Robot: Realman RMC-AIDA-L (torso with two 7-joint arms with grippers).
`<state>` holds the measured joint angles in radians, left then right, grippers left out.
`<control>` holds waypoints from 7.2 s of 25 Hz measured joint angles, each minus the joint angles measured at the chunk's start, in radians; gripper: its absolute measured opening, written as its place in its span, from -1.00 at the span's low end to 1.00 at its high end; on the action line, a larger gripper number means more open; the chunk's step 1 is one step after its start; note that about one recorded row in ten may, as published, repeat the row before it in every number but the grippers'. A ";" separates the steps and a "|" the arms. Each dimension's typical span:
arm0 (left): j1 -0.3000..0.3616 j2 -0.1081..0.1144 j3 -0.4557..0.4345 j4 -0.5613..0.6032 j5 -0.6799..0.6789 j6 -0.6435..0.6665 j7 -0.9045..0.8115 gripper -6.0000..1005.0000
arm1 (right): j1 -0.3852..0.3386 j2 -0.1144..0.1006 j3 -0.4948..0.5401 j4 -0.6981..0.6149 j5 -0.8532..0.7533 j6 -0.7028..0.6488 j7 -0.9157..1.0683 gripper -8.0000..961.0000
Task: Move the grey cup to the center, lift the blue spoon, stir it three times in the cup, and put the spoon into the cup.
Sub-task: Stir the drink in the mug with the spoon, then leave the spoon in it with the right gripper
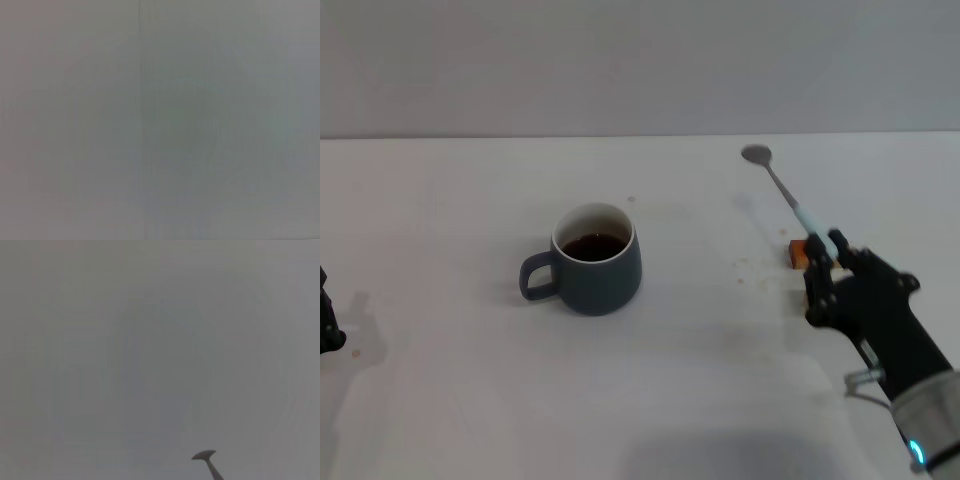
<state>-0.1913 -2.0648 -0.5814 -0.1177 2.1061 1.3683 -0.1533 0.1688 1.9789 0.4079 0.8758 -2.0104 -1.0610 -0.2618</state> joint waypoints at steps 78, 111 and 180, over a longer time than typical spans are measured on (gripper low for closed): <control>0.014 0.001 -0.008 0.008 -0.006 0.050 0.025 -0.99 | 0.290 0.097 1.029 0.991 -0.546 2.377 0.160 -0.67; 0.026 0.003 -0.009 0.012 -0.008 0.054 0.024 -0.99 | 0.434 0.098 0.908 0.698 -0.539 2.215 0.142 -0.67; 0.024 0.002 -0.003 0.022 -0.001 0.053 0.024 -0.99 | 0.502 0.100 0.886 0.575 -0.511 2.154 0.109 -0.67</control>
<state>-0.1677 -2.0632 -0.5839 -0.0954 2.1046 1.4212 -0.1288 0.6711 2.0785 1.2941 1.4503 -2.5210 1.0935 -0.1530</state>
